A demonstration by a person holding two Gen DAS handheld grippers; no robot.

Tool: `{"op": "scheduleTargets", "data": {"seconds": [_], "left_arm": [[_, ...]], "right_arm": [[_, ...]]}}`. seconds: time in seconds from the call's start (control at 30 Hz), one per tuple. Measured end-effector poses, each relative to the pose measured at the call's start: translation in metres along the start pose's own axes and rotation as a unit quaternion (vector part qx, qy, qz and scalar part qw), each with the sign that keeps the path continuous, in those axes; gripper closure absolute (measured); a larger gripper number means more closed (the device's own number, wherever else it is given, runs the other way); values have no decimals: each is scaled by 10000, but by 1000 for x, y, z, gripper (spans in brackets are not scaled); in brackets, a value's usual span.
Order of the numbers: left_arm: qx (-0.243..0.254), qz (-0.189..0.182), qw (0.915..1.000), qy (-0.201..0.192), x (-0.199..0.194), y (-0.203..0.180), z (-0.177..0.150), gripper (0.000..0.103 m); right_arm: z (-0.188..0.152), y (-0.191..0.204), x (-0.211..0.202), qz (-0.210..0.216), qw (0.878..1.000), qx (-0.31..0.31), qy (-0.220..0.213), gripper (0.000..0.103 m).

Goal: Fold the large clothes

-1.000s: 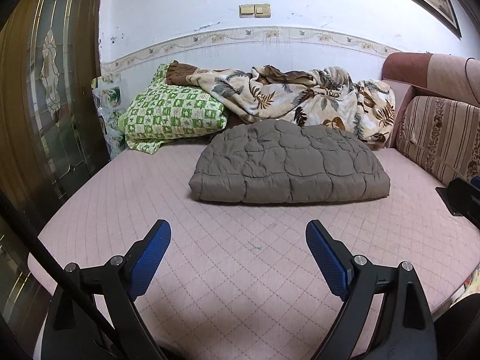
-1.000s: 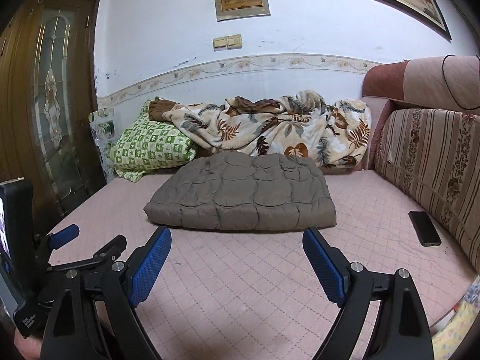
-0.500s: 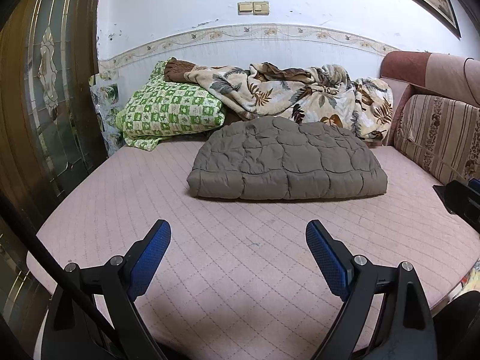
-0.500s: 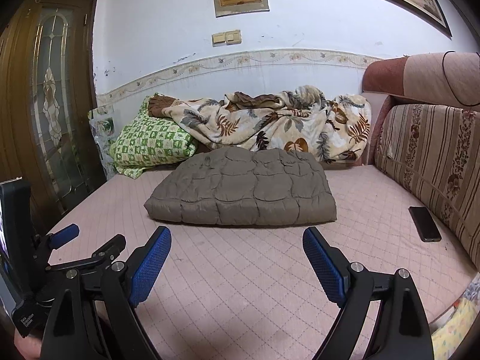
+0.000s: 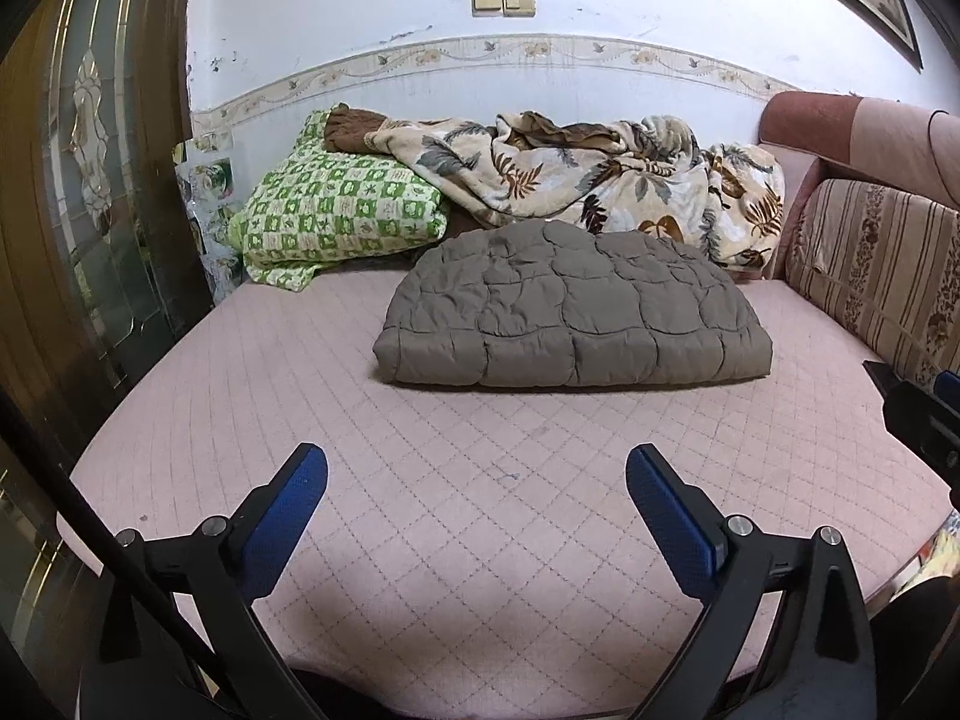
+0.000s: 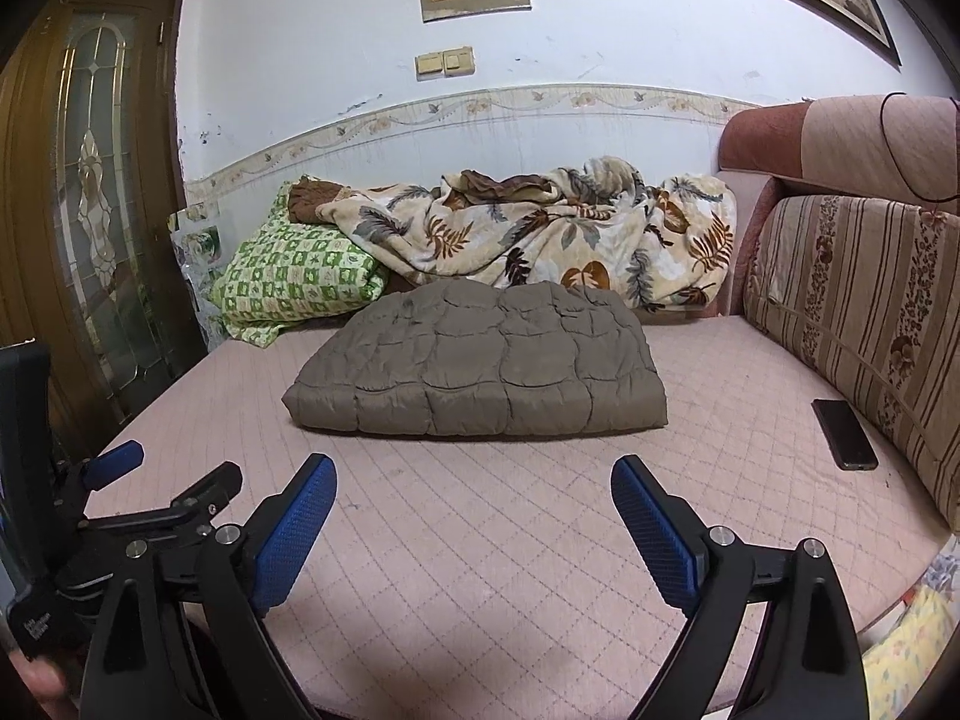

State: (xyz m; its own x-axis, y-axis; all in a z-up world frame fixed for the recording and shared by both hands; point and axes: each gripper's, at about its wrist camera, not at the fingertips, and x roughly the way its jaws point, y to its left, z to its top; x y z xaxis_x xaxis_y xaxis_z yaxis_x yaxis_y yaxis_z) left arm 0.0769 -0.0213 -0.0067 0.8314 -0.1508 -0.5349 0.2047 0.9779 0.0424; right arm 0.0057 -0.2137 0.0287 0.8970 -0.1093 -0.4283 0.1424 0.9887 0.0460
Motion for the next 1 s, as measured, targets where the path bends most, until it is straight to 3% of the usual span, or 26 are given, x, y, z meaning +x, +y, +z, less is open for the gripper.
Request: {"op": "scheduleTargets", "data": {"seconds": [0.07, 0.17, 0.3, 0.5, 1.0], "left_arm": [[73, 47, 9999, 90, 2, -2, 0, 3], [14, -184, 9997, 182, 3, -2, -3, 3], [302, 11, 9988, 388, 9, -11, -1, 3], [246, 122, 9990, 345, 6, -2, 0, 3], [76, 467, 9966, 670, 12, 27, -3, 3]], "right_arm": [[-1, -1, 1, -1, 10000, 32, 47, 7], [-2, -2, 4, -9, 9999, 63, 120, 7], [-4, 1, 7, 4, 9997, 10, 244, 7], [-6, 4, 8, 8, 9996, -37, 287, 6], [-9, 9, 13, -4, 9992, -96, 384, 6]]}}
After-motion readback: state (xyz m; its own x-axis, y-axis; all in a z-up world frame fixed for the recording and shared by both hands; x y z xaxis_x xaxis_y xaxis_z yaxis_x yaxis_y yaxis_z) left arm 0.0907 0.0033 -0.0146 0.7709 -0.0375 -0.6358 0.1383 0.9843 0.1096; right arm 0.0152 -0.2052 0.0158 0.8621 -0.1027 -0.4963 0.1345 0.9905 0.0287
